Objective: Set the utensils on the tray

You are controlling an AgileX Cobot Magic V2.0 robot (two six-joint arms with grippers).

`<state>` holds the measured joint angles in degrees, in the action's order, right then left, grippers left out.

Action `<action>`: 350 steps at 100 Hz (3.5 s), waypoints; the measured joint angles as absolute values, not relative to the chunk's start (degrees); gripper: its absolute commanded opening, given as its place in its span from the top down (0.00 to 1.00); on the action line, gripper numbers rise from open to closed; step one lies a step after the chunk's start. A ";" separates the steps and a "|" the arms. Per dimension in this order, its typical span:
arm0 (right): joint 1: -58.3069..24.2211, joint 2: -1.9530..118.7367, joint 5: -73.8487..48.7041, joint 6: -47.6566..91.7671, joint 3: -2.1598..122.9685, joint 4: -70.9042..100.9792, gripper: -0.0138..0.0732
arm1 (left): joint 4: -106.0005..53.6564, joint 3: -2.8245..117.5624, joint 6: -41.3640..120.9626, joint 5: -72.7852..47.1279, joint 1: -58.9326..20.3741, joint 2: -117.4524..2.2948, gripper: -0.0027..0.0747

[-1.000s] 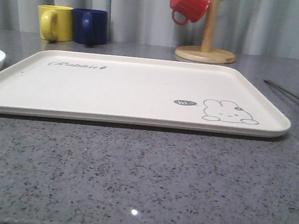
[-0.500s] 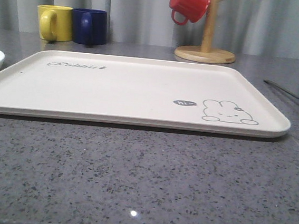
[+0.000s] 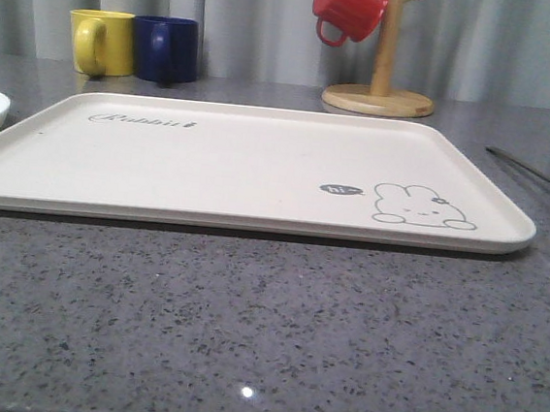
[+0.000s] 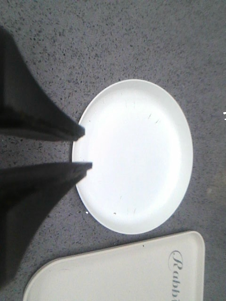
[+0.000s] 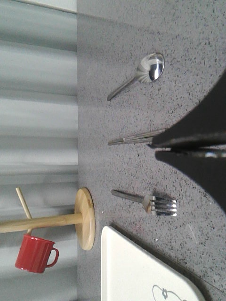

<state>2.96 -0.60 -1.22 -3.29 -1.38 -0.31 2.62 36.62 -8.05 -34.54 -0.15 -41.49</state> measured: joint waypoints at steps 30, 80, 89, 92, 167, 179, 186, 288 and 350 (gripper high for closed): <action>2.96 -0.60 -1.22 -3.29 -1.38 -0.31 0.93 | 1.88 51.56 -8.26 -41.86 1.73 -62.34 0.44; 2.96 -0.60 -1.22 -3.29 -1.38 -0.31 0.93 | -1.30 71.02 -8.40 -60.15 14.15 -87.38 0.45; 2.96 -0.60 -1.22 -3.29 -1.38 -0.31 0.93 | -1.80 72.10 -8.40 -60.37 14.36 -89.93 0.46; 2.96 -0.60 -1.22 -3.29 -1.38 -0.31 0.93 | -1.92 72.24 -8.40 -60.37 14.36 -90.59 0.47; 2.96 -0.60 -1.22 -3.29 -1.38 -0.31 0.93 | -2.75 75.52 -8.51 -60.05 14.69 -95.51 0.99; 2.96 -0.60 -1.22 -3.29 -1.38 -0.31 0.93 | -2.75 78.12 -8.42 -60.83 14.69 -93.40 0.99; 2.96 -0.60 -1.22 -3.29 -1.38 -0.31 0.93 | -2.75 79.89 -8.29 -60.83 14.69 -91.11 0.99; 2.96 -0.60 -1.22 -3.29 -1.38 -0.31 0.93 | -20.16 83.25 9.55 -58.94 -6.79 -101.73 0.95; 2.96 -0.60 -1.22 -3.29 -1.38 -0.31 0.93 | -10.25 83.75 6.91 -48.91 -7.11 -93.59 0.99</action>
<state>2.96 -0.60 -1.22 -3.29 -1.38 -0.31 -10.25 83.75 6.91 -48.91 -7.11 -93.59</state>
